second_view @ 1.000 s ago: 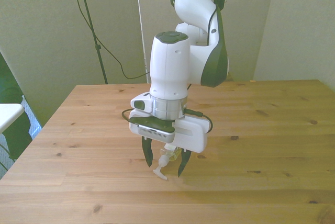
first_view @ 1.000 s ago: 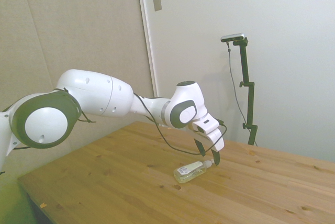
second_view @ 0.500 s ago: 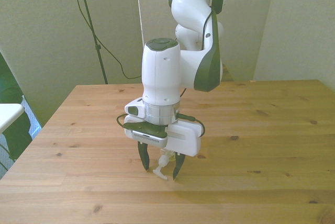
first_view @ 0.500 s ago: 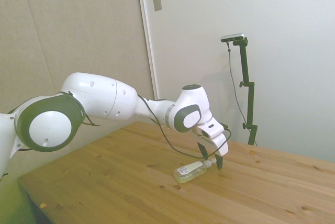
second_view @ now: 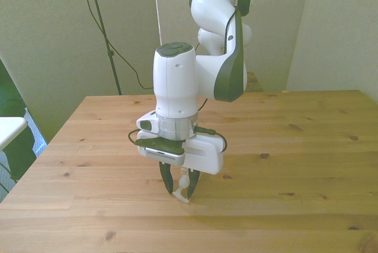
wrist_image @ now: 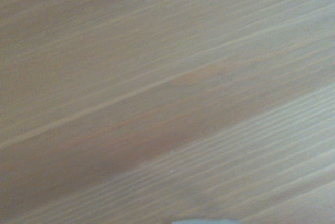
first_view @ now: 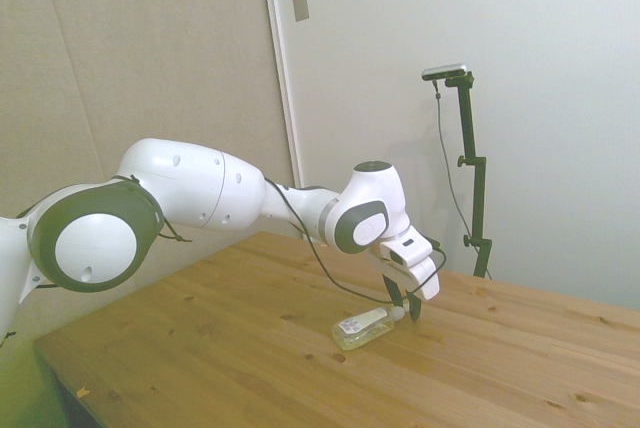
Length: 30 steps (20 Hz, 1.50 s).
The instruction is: Stand the sanitizer
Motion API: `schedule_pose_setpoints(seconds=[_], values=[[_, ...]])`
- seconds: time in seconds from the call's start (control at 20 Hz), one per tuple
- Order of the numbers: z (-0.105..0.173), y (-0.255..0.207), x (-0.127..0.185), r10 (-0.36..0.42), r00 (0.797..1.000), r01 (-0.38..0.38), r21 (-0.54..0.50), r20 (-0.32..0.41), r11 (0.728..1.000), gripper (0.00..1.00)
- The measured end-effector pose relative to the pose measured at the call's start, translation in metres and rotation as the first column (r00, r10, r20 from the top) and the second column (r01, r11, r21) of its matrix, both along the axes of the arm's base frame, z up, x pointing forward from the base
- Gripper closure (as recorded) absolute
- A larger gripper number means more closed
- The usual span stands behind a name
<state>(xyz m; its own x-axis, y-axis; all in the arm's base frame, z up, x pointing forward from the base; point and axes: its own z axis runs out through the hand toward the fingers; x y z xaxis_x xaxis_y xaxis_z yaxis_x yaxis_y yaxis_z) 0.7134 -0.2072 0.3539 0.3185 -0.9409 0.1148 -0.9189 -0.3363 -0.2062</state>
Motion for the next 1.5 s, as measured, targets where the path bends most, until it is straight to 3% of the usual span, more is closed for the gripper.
schedule_pose_setpoints(seconds=[0.45,0.6,0.8,0.9,1.1,1.5], values=[[-0.001,0.005,0.003,-0.003,1.000,0.003,0.009,0.030,1.000,1.00],[0.005,0.013,0.006,-0.011,0.996,0.012,-0.006,0.087,1.000,1.00],[0.040,0.039,0.001,-0.021,0.984,0.030,-0.047,0.179,0.998,1.00],[0.063,0.053,-0.006,-0.034,0.967,0.059,-0.092,0.252,0.994,1.00],[0.093,0.086,-0.030,-0.054,0.913,0.144,-0.195,0.405,0.970,1.00],[0.108,0.127,-0.051,-0.056,0.802,0.297,-0.317,0.594,0.901,1.00]])
